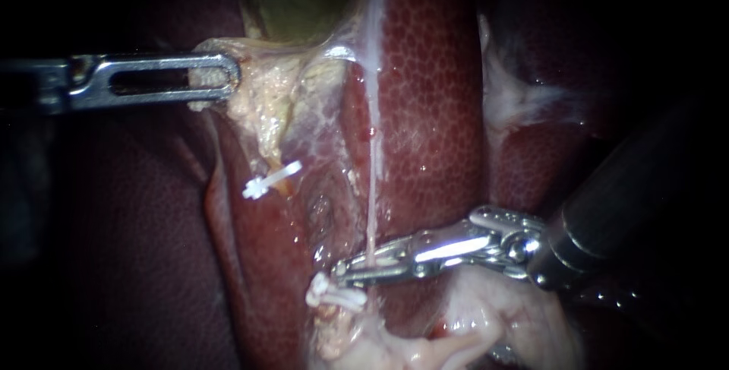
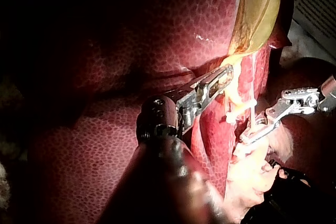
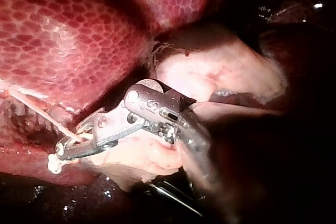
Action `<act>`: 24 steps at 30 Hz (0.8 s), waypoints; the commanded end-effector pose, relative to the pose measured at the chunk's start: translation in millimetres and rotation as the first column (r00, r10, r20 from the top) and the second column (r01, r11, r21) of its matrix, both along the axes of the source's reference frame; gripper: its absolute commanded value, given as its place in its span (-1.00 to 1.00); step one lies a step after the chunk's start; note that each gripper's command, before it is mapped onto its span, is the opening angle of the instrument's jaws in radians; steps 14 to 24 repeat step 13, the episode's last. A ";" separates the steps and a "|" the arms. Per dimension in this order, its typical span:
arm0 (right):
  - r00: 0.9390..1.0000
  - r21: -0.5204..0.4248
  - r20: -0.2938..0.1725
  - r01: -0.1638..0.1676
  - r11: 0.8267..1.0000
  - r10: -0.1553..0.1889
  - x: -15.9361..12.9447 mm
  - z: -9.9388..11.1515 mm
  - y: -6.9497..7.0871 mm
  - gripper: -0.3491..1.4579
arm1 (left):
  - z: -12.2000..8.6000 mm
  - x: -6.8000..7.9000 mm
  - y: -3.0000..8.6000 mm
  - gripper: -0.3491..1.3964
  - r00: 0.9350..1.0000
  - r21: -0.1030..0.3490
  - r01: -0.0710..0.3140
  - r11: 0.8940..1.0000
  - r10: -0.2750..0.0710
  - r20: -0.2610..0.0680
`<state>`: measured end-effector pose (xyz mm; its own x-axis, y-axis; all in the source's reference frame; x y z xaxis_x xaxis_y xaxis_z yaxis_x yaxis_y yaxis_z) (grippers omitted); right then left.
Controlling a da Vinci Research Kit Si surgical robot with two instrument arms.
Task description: Clipping first clip right tube
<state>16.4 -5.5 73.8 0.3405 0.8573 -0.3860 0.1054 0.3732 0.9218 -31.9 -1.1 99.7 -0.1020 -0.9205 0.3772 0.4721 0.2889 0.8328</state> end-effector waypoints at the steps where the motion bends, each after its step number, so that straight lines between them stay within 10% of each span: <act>1: 1.000 0.000 0.000 -0.001 1.000 0.001 0.0 0.0 0.0 -1.00 | 0.0 0.0 0.0 -1.00 1.000 0.000 0.000 1.000 0.000 0.000; 24: 1.000 0.006 0.001 0.001 1.000 -0.001 0.0 0.0 0.0 -1.00 | 0.0 0.0 0.0 -1.00 1.000 0.000 0.000 1.000 0.000 0.000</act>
